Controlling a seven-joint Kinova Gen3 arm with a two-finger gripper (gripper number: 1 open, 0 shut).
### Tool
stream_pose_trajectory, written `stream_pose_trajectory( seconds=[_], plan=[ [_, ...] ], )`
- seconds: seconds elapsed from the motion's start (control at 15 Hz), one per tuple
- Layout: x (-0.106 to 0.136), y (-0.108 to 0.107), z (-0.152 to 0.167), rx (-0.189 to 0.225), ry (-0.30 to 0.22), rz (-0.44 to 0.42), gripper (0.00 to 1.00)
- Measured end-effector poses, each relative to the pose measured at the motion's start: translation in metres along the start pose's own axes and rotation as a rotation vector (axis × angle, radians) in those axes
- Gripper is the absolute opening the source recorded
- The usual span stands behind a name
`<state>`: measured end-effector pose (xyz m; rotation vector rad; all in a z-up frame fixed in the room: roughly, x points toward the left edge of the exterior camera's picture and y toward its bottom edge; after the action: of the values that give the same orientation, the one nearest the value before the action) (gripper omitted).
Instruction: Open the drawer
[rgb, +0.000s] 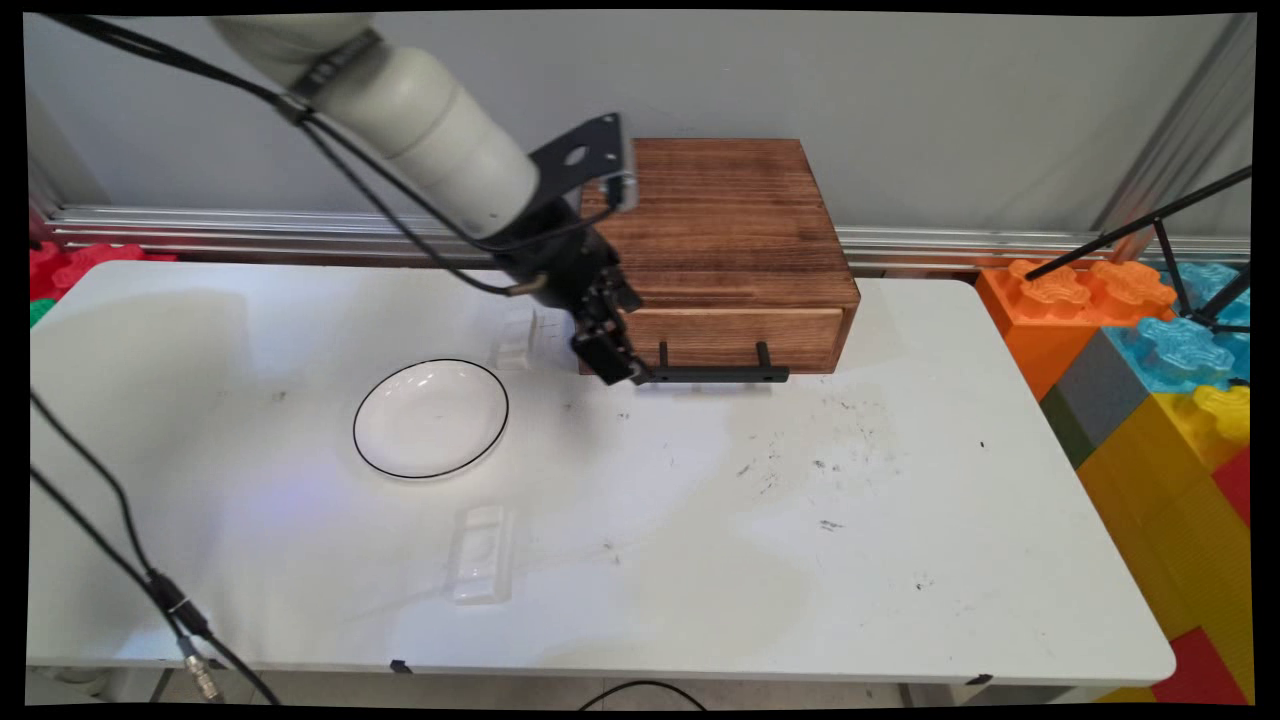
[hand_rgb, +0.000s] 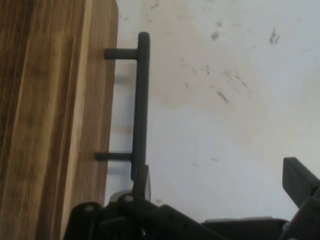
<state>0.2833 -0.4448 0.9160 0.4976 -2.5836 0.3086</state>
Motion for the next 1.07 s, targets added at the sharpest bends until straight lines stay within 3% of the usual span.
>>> stream_pose_trajectory(
  seconds=[0.53,1.07],
  plan=[
    [0.033,-0.001,0.054,0.037,-0.038,0.044,1.0],
    [0.043,-0.005,0.101,0.055,-0.078,0.078,1.0]
  ],
)
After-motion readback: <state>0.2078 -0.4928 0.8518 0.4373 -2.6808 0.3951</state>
